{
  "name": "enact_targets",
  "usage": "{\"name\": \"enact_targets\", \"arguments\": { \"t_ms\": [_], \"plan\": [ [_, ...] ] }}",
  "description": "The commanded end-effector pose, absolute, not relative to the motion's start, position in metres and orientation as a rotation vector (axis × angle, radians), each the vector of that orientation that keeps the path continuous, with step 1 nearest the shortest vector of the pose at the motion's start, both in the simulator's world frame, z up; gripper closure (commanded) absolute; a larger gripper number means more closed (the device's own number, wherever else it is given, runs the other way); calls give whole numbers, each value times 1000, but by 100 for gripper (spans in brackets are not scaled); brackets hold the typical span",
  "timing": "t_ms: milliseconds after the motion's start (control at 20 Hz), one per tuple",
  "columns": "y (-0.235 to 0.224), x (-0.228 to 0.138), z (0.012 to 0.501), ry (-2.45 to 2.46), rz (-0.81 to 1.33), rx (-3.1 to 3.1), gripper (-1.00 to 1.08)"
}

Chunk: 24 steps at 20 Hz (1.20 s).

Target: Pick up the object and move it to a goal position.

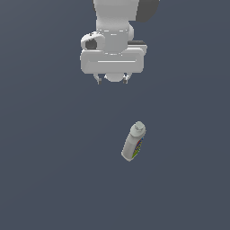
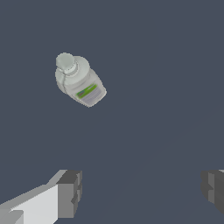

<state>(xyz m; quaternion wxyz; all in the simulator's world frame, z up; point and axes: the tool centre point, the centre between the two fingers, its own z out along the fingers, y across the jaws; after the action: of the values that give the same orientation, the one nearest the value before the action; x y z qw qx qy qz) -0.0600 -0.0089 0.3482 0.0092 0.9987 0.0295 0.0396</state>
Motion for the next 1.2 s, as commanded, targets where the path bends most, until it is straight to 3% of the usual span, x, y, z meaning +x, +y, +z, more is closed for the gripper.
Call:
{"name": "enact_targets", "arguments": {
  "t_ms": [0,1150],
  "plan": [
    [-9,-60,348,92,124,3119,-92],
    [5,-47,333,50,100,3116,-92]
  ]
}}
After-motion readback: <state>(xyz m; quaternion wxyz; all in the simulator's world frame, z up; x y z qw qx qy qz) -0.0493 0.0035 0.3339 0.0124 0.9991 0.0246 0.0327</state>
